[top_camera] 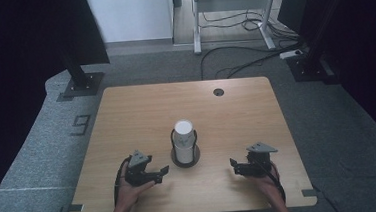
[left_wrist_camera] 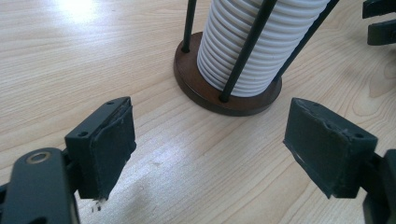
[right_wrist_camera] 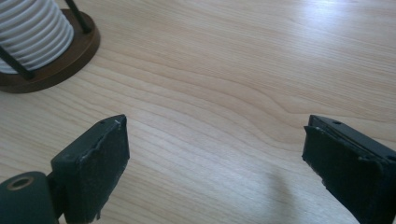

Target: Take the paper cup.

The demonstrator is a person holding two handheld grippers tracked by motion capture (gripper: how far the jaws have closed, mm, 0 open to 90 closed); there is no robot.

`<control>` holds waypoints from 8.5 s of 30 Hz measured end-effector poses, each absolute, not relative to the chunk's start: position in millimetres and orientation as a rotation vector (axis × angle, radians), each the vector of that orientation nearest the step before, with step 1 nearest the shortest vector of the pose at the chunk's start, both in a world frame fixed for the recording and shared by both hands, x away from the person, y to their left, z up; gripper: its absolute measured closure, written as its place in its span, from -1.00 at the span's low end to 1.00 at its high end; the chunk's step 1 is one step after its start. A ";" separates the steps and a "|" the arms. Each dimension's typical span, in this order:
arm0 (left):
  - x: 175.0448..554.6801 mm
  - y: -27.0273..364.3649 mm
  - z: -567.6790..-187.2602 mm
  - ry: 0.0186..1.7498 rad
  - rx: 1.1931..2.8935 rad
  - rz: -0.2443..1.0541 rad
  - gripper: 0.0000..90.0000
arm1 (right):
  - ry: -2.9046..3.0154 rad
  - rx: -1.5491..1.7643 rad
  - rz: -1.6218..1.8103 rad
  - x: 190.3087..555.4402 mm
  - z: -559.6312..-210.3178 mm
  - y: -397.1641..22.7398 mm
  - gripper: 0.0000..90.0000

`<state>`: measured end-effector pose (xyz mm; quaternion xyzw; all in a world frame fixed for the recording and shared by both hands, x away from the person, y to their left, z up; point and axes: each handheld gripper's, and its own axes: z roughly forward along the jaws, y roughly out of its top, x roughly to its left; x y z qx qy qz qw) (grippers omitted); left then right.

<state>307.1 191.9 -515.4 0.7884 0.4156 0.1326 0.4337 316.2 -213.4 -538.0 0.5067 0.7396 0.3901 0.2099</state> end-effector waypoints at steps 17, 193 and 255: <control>311.4 201.9 -515.8 1.067 1.943 0.342 -0.64 | 2.024 1.436 1.098 319.7 -539.7 -228.0 -0.82; 348.5 119.0 -494.3 0.862 1.902 0.375 -0.60 | 2.013 1.135 1.436 331.8 -459.9 -170.6 -0.59; 347.6 118.0 -494.3 0.858 1.904 0.377 -0.59 | 2.123 0.961 1.532 345.8 -432.4 -99.4 -0.61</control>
